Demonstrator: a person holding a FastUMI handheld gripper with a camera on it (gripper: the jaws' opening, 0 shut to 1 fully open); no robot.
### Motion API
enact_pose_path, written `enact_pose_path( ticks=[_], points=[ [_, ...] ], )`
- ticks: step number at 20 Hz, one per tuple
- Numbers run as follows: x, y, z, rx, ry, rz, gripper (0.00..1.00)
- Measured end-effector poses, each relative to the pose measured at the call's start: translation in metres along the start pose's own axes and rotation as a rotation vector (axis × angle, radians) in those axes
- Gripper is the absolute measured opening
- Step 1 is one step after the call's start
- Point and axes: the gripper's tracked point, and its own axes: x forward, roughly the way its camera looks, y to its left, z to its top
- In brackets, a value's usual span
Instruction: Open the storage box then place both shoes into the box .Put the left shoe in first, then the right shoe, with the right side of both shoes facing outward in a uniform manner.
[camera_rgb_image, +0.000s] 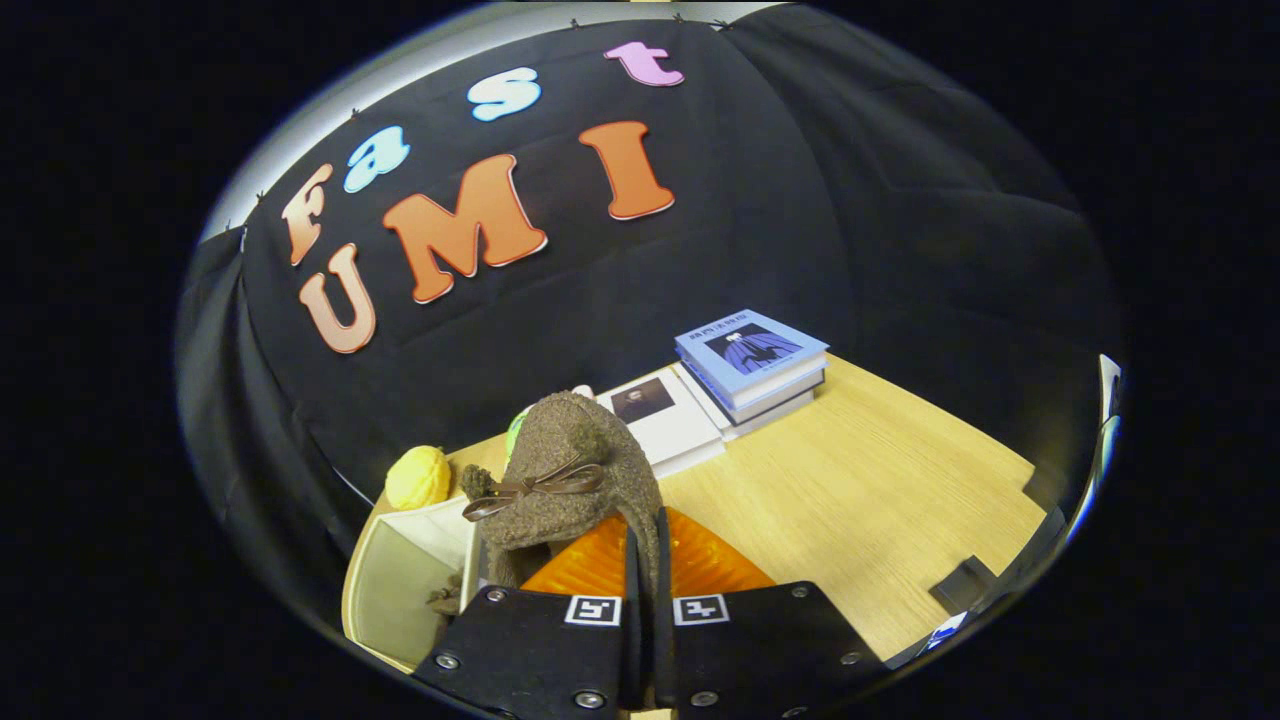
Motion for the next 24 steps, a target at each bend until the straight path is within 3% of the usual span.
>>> enact_pose_path(
  ticks=[5,13,24],
  points=[
    [-0.015,0.069,-0.001,-0.002,0.000,0.109,0.05],
    [-0.018,0.135,-0.034,-0.019,0.040,0.180,0.05],
    [0.002,0.139,-0.093,-0.076,0.127,0.127,0.07]
  ],
)
